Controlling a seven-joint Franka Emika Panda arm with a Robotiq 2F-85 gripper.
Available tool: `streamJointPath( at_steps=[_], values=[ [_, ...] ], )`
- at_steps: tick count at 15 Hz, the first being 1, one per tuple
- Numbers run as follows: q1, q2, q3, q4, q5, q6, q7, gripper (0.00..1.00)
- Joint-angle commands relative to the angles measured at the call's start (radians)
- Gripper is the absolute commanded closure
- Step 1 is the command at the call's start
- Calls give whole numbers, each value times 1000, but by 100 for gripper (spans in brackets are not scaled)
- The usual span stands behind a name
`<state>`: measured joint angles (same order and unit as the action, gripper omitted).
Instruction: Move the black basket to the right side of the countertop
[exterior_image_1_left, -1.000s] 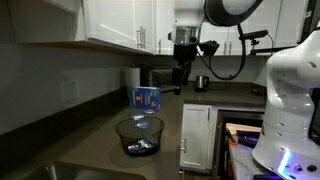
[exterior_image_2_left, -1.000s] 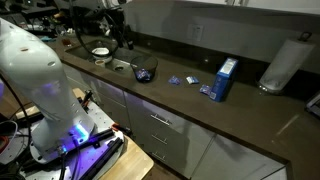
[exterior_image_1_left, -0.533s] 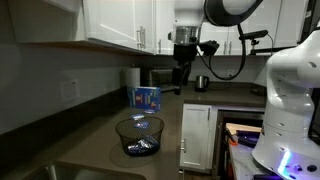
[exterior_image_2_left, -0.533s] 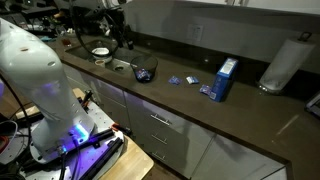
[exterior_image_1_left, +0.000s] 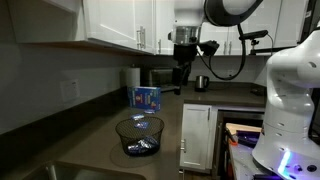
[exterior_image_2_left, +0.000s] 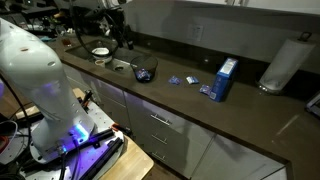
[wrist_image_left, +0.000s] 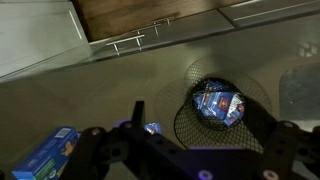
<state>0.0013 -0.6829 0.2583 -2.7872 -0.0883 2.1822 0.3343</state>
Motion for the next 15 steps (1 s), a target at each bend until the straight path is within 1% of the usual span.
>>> streamJointPath(
  at_steps=[1,5,11,15],
  values=[
    [12,2,-12,2,-9,-3,7,0],
    [12,32,-27,2,4,22,3,0],
    [-15,181,-65,23,22,142,35,0],
    [-33,297,-82,52,37,235,112,0]
  ],
)
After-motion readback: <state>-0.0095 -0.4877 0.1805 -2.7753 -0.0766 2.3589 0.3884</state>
